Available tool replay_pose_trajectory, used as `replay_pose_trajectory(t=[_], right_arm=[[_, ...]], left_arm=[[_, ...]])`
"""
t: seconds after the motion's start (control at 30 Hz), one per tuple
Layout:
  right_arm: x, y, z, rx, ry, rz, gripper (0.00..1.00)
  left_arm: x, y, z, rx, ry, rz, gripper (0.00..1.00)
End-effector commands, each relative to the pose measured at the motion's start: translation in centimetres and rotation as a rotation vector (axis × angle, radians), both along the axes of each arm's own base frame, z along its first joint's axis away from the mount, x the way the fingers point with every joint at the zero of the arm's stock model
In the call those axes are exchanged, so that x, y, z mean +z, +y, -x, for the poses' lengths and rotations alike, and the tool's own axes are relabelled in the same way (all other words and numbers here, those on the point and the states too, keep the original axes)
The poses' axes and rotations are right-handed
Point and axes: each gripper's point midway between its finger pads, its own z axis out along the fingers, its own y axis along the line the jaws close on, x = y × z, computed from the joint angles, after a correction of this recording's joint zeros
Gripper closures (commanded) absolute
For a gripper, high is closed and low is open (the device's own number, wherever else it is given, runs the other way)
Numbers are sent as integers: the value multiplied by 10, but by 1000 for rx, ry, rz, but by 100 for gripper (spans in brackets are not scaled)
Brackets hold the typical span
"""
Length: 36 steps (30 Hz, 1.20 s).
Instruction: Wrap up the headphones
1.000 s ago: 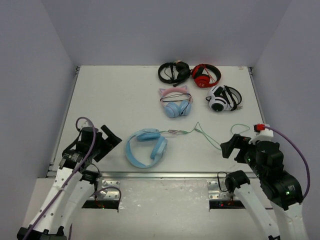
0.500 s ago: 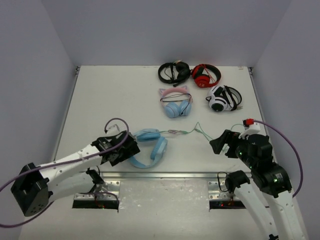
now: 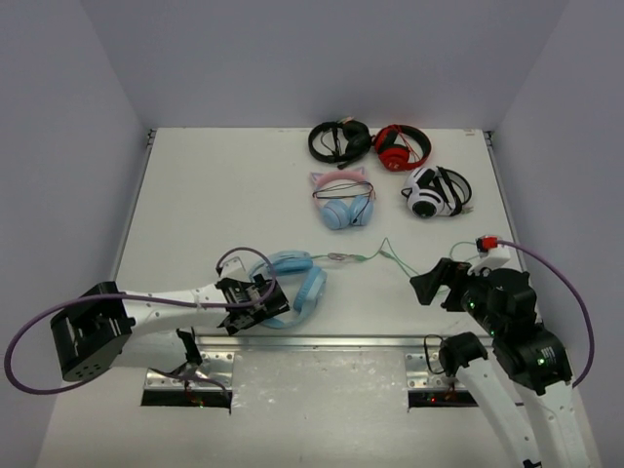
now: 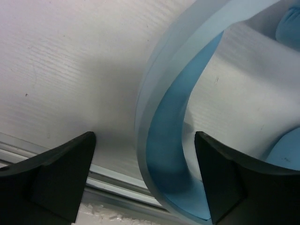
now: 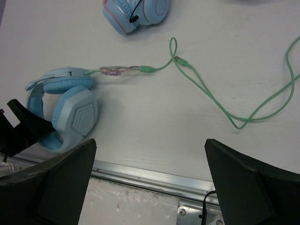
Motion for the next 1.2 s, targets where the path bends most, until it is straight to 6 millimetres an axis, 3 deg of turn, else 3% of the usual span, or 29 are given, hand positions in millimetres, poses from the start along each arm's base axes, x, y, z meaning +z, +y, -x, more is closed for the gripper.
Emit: replay_pose_trajectory(t=[0.0, 0.03, 0.17, 0.27, 0.33, 0.4, 0.43, 0.47, 0.5, 0.57, 0.7, 0.87, 0.97, 1.0, 1.17], right_arm=[[12, 0, -3, 10, -57, 2, 1], [12, 3, -2, 28, -60, -7, 1], [12, 8, 1, 60, -68, -18, 1], [15, 10, 2, 77, -90, -22, 1], [15, 20, 5, 141, -106, -36, 1], [29, 40, 4, 255, -196, -86, 1], [38, 65, 19, 426, -238, -150, 1], [47, 81, 20, 532, -345, -192, 1], [52, 92, 29, 627, -388, -231, 1], [55, 107, 34, 733, -451, -296, 1], [53, 114, 21, 782, -530, -275, 1], [72, 117, -8, 723, -611, -286, 1], [66, 120, -26, 725, -587, -250, 2], [55, 123, -33, 732, -553, -232, 3], [29, 131, -47, 741, -521, -202, 6]], left_arm=[[4, -9, -14, 13, -69, 13, 28], [3, -6, -13, 17, -68, 1, 32], [0, -1, -12, 17, -75, -8, 65], [6, -3, -13, -4, -92, 8, 99], [24, -12, -16, -46, -128, 43, 99], [44, -21, -16, -91, -169, 64, 100], [59, -21, -14, -111, -187, 77, 100], [73, -25, -16, -132, -213, 95, 100], [98, -36, -20, -181, -252, 120, 100], [127, -29, -22, -201, -299, 113, 100], [193, -17, -32, -245, -384, 42, 98], [235, 20, -38, -234, -425, -151, 91], [271, 22, -42, -244, -496, -122, 95], [292, 23, -43, -231, -537, -71, 99], [346, 32, -45, -253, -636, -49, 100]])
